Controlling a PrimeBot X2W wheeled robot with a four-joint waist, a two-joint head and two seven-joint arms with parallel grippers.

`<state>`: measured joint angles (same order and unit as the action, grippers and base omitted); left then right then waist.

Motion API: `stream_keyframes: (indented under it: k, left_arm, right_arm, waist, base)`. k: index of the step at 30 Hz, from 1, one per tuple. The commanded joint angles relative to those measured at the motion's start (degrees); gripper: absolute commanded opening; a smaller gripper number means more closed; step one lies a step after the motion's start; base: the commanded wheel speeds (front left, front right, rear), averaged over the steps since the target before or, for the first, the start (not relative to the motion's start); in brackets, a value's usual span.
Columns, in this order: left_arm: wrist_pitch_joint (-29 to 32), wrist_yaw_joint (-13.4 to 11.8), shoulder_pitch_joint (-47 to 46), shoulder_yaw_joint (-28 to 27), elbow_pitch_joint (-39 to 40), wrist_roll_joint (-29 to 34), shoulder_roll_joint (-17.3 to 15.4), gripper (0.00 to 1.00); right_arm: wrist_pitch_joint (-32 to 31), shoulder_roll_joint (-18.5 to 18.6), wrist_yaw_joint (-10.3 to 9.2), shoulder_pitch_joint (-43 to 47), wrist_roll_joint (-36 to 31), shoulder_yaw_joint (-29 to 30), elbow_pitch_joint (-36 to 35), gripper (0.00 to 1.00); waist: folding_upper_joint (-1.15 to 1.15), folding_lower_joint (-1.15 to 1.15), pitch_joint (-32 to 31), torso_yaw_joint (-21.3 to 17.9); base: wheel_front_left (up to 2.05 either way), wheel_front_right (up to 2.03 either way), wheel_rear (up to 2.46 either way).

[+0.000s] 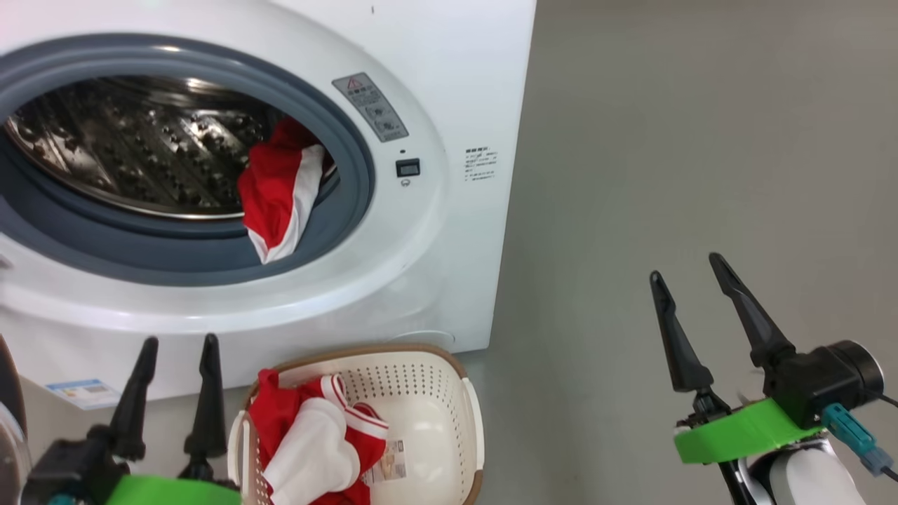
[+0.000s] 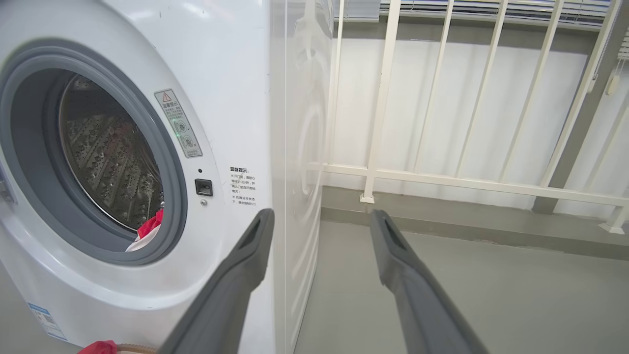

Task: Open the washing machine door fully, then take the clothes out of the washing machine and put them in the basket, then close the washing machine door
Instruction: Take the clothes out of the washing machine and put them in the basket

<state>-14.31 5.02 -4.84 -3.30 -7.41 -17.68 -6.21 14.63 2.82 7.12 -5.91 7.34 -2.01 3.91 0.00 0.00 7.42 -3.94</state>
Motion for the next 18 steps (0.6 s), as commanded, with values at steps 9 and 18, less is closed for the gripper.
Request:
stream_keyframes:
  k: [9,18]
  left_arm:
    - [-0.69,-0.39,3.96,-3.88,1.80,1.66,0.13,1.00]
    - [-0.69,-0.26,5.88,-5.83,0.97,1.42,1.20,1.00]
  right_arm:
    - [0.37,0.06,0.36,3.58,0.21,0.18,-3.33,1.00]
    - [0.37,0.06,0.36,5.41,0.88,-0.65,-3.44,1.00]
  waist:
    - [0.00,0.00,-3.44,-0.81]
    - [0.00,0.00,-4.98,-1.14]
  base:
    - [0.00,0.00,0.00]
    - [0.00,0.00,0.00]
